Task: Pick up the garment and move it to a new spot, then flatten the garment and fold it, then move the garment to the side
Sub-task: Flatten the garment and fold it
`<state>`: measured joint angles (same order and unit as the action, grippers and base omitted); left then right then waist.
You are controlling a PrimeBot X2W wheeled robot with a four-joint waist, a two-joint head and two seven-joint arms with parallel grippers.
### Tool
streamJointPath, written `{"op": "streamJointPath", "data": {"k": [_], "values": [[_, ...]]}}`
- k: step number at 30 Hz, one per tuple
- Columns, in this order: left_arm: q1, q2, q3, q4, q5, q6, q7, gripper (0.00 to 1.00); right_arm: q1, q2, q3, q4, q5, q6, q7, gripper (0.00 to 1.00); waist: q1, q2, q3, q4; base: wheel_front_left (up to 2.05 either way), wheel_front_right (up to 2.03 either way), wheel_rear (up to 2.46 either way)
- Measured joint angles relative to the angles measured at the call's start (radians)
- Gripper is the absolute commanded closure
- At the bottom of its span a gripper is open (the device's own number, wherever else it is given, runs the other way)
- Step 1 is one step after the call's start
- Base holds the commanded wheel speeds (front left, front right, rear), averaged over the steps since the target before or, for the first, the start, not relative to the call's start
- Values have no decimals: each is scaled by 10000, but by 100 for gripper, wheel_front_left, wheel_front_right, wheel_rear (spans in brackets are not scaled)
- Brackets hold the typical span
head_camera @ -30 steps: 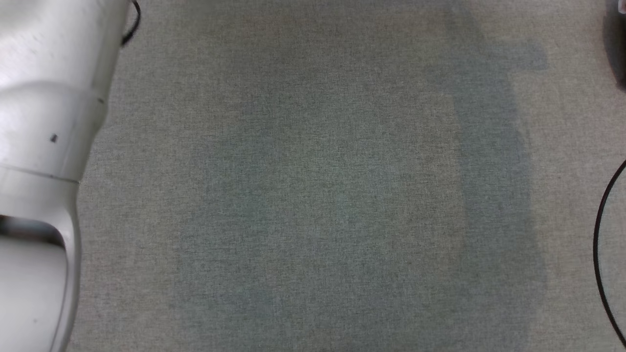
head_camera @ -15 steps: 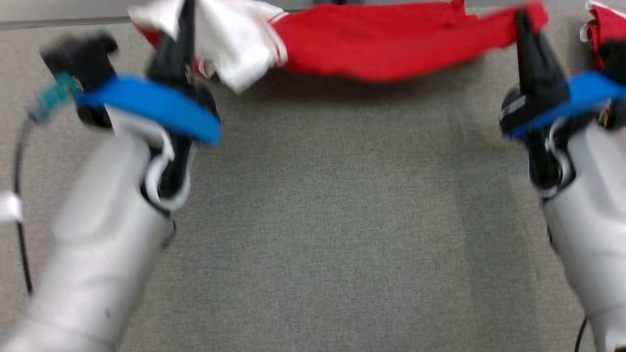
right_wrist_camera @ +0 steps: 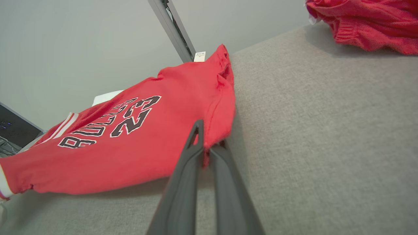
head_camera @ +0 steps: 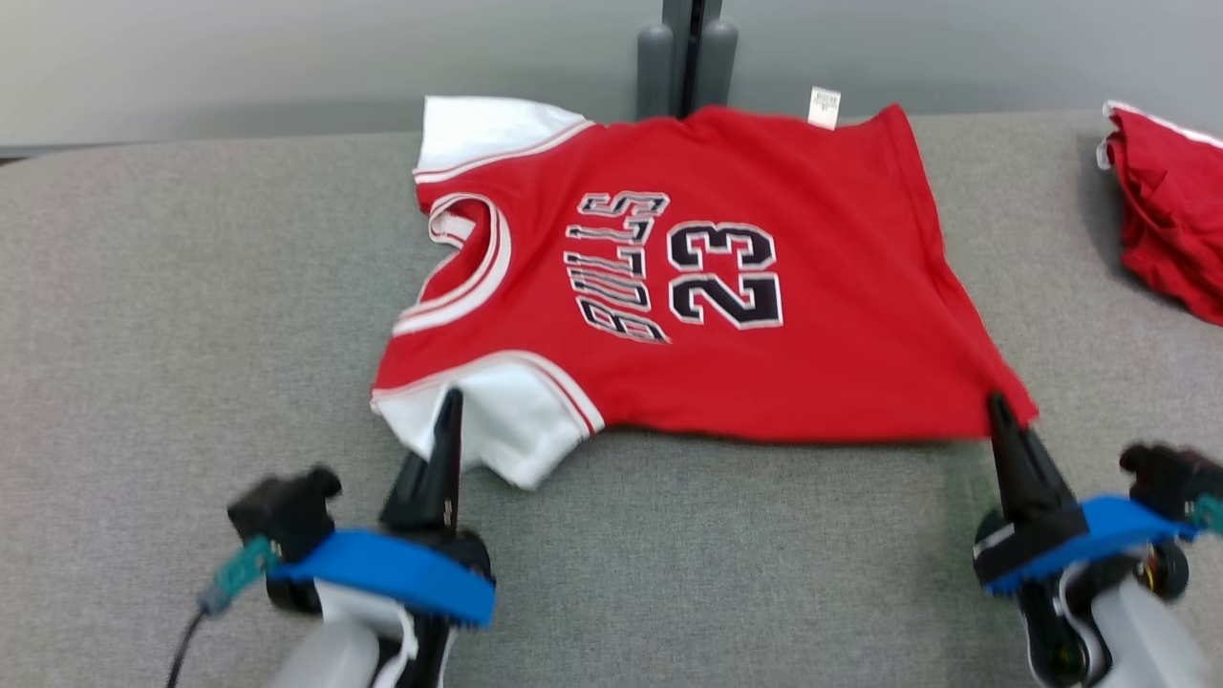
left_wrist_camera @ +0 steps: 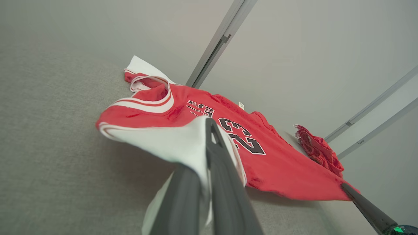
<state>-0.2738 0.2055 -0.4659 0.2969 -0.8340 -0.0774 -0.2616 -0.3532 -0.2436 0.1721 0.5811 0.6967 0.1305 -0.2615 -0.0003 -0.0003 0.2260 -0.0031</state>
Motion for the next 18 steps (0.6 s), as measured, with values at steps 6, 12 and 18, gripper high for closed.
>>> {"op": "streamJointPath", "data": {"k": [6,12,18], "values": [[1811,19,-140,-943,-107,464,23,100,1715,-10,-414,-566,8,0,0,100,1,0,-557,110,0,0,0],[3295,399,-451,-2021,-192,978,541,100,3304,-155,-957,-1358,-251,0,245,100,2,0,-1056,188,0,0,0],[4020,713,-673,-2704,-351,1135,1034,100,4326,71,-1465,-2242,-479,0,1014,100,1,1,-1244,218,0,0,0]]}}
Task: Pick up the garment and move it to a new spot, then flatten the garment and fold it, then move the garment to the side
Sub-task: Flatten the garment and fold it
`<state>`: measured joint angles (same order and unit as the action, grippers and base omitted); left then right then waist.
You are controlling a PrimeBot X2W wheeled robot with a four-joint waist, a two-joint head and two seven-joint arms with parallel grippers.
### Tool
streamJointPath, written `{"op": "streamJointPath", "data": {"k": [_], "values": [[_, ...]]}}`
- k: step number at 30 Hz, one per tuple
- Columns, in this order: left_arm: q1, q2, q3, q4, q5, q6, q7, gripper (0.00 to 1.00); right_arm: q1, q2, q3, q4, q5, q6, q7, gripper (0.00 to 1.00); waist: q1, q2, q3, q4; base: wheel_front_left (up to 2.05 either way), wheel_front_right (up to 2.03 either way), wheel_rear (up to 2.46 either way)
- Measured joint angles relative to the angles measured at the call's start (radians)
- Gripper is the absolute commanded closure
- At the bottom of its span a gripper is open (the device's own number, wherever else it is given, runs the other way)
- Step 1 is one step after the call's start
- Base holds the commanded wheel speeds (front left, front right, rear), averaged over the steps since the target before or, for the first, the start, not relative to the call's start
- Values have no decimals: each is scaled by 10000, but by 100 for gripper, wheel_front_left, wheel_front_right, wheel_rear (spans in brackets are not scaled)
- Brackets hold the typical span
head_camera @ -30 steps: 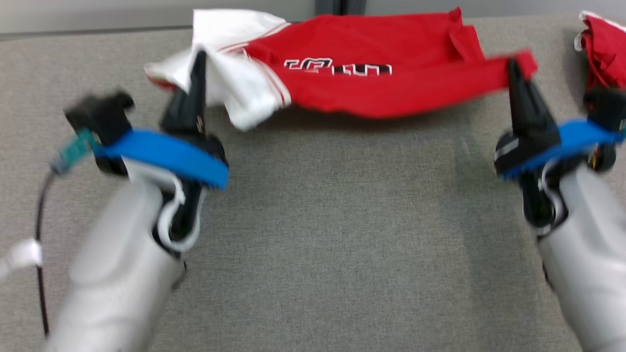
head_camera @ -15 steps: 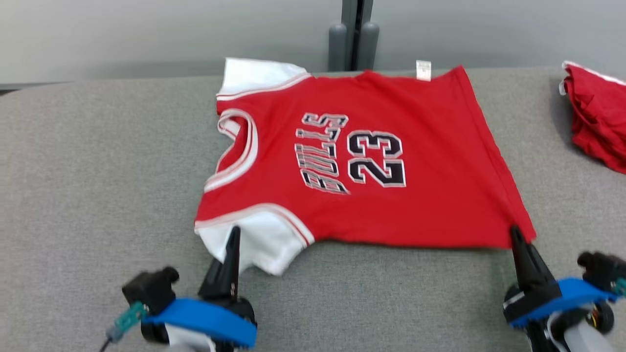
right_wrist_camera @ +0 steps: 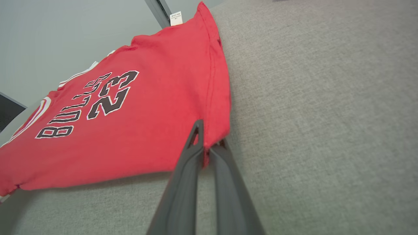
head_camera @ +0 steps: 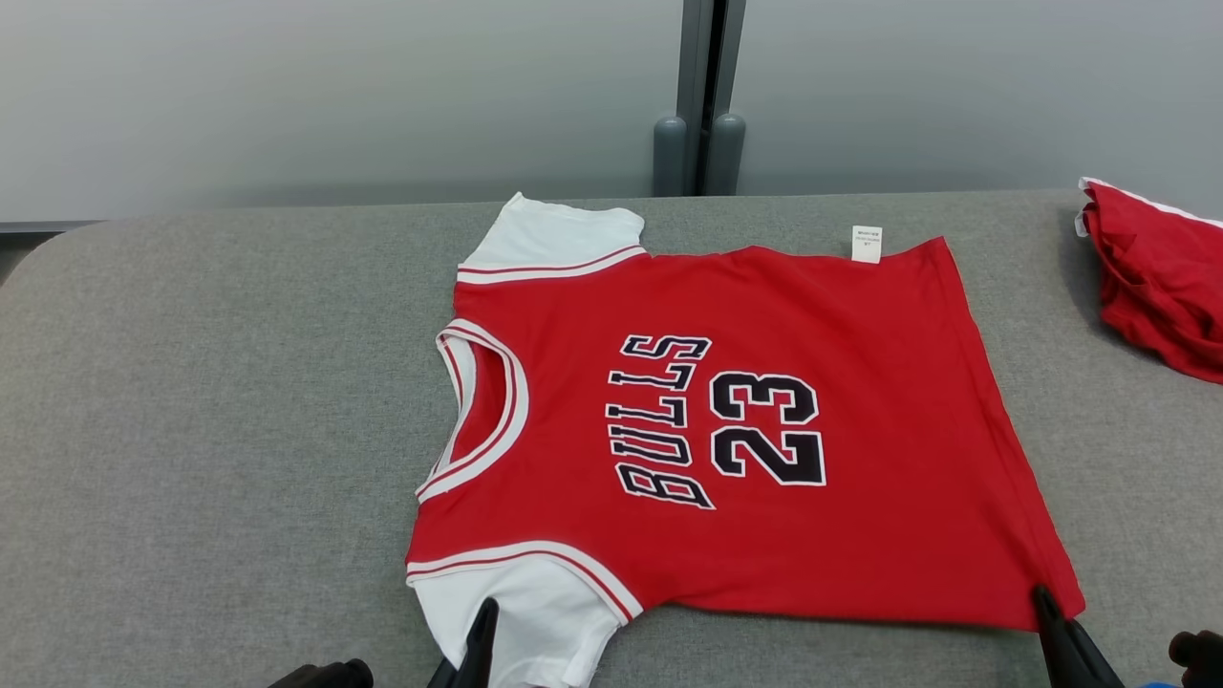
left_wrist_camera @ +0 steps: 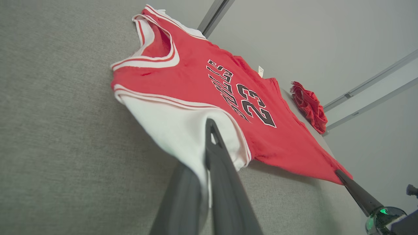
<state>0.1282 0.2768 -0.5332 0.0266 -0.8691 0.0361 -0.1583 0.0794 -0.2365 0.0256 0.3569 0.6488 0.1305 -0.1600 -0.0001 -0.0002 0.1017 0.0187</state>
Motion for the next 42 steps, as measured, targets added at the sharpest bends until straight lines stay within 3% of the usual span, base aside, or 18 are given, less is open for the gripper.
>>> {"op": "streamJointPath", "data": {"k": [8,20,42], "values": [[82,27,2,-286,-278,54,247,100,322,447,-510,-849,-276,0,978,100,1,1,0,-94,0,0,0],[-905,-69,59,-84,-493,-368,500,100,-192,441,-932,-1151,-307,0,2121,100,1,4,191,-154,0,0,0],[-3831,-255,253,2219,-736,-1250,957,100,-2921,90,-447,261,-408,0,3127,100,2,4,994,-285,0,0,0]]}}
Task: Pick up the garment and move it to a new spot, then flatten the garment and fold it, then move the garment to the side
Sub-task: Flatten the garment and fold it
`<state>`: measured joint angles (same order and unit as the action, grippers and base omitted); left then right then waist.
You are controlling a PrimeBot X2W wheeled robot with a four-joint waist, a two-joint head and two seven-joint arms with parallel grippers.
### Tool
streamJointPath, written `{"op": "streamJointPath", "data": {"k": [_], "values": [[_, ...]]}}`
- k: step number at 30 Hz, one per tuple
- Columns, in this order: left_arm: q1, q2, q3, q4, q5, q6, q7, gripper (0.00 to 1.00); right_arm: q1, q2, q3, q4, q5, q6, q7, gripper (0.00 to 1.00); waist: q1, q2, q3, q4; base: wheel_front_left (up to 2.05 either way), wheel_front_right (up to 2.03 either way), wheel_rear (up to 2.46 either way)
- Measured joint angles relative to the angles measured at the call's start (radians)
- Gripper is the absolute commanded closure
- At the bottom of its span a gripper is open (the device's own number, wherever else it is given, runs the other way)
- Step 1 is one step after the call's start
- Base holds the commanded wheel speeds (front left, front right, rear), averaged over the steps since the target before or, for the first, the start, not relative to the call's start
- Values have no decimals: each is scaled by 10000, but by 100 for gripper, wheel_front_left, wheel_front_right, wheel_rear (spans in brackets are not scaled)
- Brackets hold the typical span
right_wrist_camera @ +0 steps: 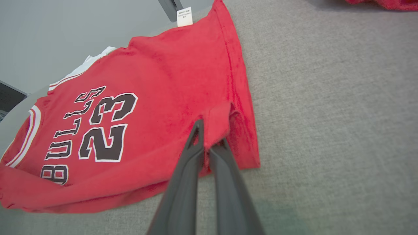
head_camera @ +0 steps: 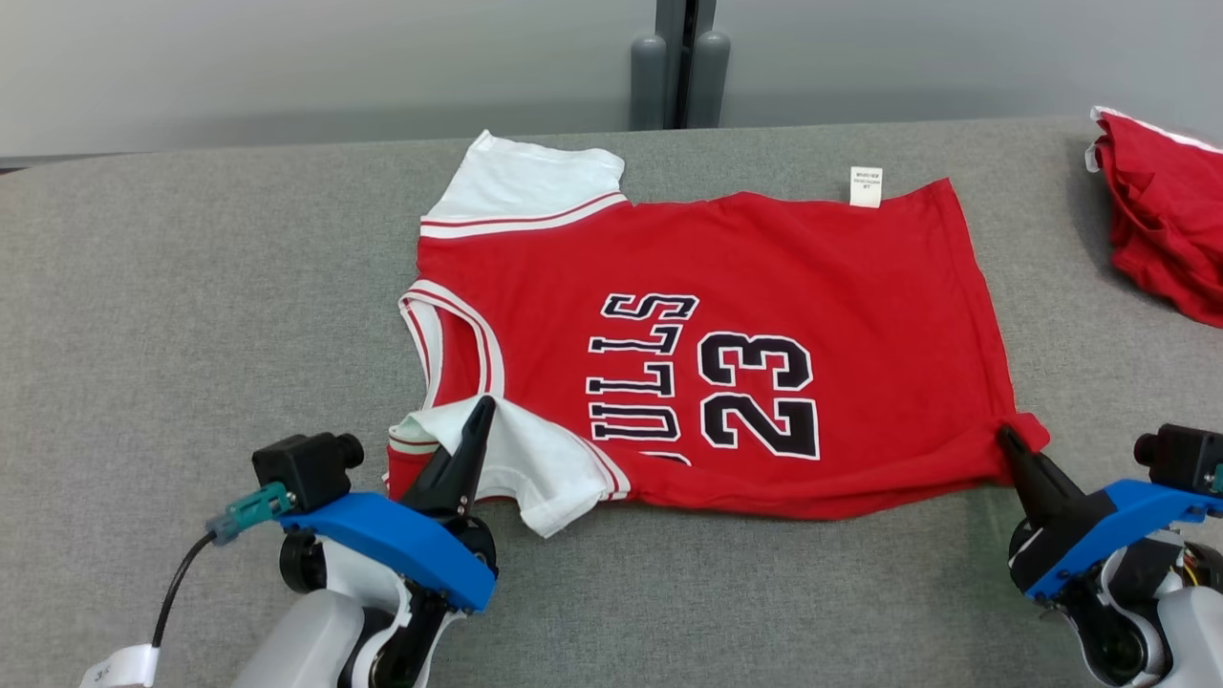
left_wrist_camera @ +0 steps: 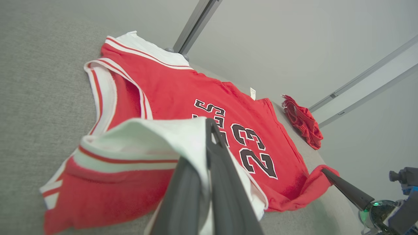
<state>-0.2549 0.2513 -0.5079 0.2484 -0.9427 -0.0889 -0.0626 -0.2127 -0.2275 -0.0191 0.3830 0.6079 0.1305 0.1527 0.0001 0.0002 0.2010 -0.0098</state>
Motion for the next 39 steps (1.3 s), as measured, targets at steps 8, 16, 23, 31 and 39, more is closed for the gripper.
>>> {"op": "streamJointPath", "data": {"k": [8,16,23,31,39], "values": [[-1228,-109,-159,1229,-79,-236,167,100,-1178,-109,324,1080,-31,0,-113,100,1,0,374,16,0,0,0],[-2204,-169,-378,2322,-54,-349,-96,25,-2058,-222,612,2061,-29,0,-583,0,0,1,571,-20,0,0,0],[-2605,-293,-600,3154,257,-355,-823,0,-2254,-430,1083,2456,-104,0,-1390,0,0,0,563,30,0,0,0],[-2065,-4,-614,3632,372,-368,-1618,0,-1751,-909,1499,2564,-148,0,-2100,0,-2,-2,86,62,0,0,0],[-1205,368,-802,3806,1129,-63,-1908,0,-1267,-1197,1664,2792,-293,0,-2203,0,-2,-2,-142,14,0,0,0]]}}
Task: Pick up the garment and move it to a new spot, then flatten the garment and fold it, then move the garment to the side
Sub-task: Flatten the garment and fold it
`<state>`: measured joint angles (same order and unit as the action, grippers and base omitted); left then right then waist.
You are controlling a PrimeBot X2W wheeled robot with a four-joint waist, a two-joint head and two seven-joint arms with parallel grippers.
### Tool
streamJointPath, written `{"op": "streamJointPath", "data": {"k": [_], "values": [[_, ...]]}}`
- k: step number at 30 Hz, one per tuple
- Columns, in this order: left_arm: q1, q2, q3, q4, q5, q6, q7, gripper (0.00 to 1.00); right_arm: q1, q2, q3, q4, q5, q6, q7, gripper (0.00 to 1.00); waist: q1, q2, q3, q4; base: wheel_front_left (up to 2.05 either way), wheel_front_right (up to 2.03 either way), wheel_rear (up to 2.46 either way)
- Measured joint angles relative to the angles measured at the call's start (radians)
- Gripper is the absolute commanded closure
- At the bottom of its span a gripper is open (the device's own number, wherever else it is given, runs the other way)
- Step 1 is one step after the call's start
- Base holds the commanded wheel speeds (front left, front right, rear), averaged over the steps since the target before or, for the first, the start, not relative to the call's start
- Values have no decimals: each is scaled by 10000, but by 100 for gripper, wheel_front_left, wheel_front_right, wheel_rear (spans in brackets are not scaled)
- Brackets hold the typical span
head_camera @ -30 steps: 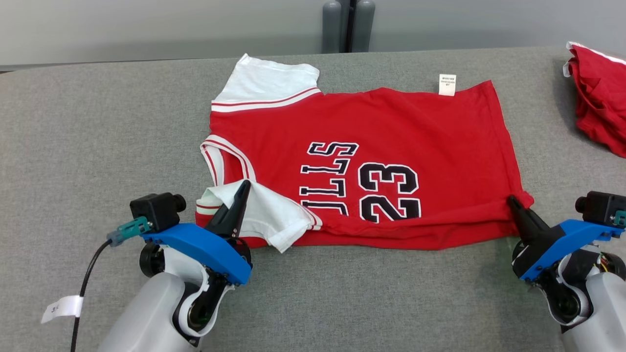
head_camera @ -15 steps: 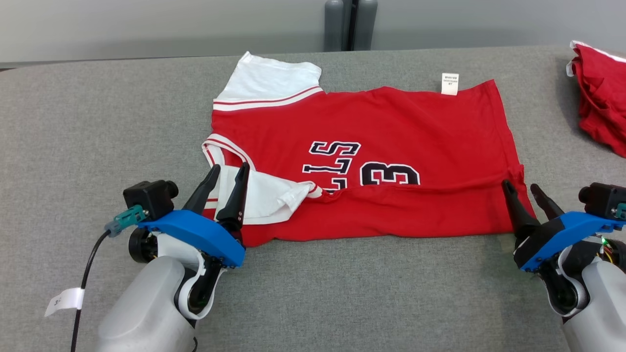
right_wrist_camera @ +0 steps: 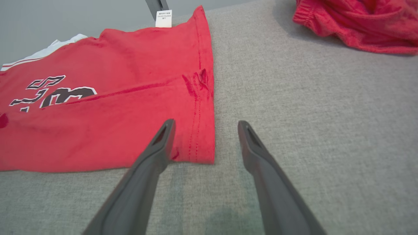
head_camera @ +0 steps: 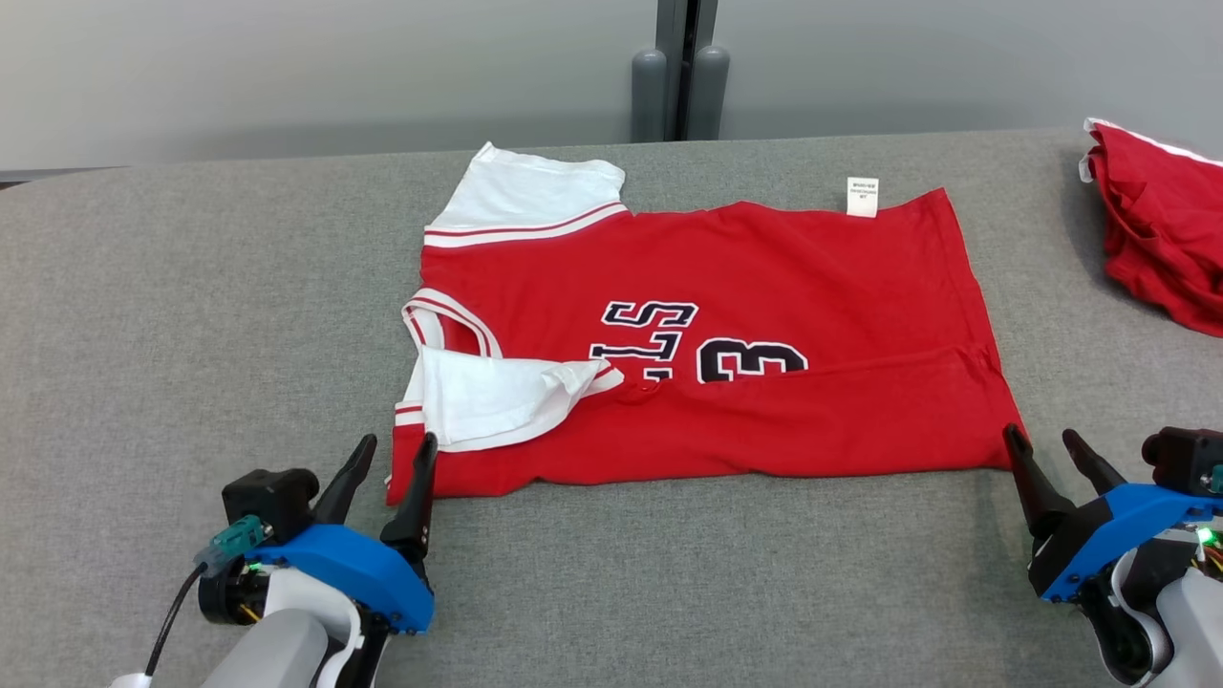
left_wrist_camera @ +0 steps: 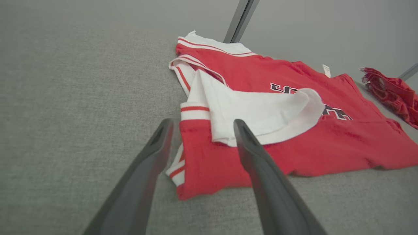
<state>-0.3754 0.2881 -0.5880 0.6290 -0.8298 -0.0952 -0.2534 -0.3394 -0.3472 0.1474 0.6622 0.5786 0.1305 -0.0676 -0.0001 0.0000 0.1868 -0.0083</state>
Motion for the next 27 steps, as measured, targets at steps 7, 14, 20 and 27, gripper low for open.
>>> {"op": "streamJointPath", "data": {"k": [7,14,20,27], "values": [[270,167,-150,226,560,301,-52,0,-51,4,138,291,-249,0,8,0,0,1,110,2,0,0,0],[142,50,-251,777,644,255,-54,0,-387,81,349,679,-357,0,10,0,1,0,259,60,0,0,0],[-363,-221,-353,1340,571,71,13,0,-799,215,537,1068,-407,0,4,0,2,1,469,44,0,0,0],[-529,-483,-466,1718,408,-115,52,100,-942,353,748,1398,-134,0,-293,100,3,1,401,41,0,0,0]]}}
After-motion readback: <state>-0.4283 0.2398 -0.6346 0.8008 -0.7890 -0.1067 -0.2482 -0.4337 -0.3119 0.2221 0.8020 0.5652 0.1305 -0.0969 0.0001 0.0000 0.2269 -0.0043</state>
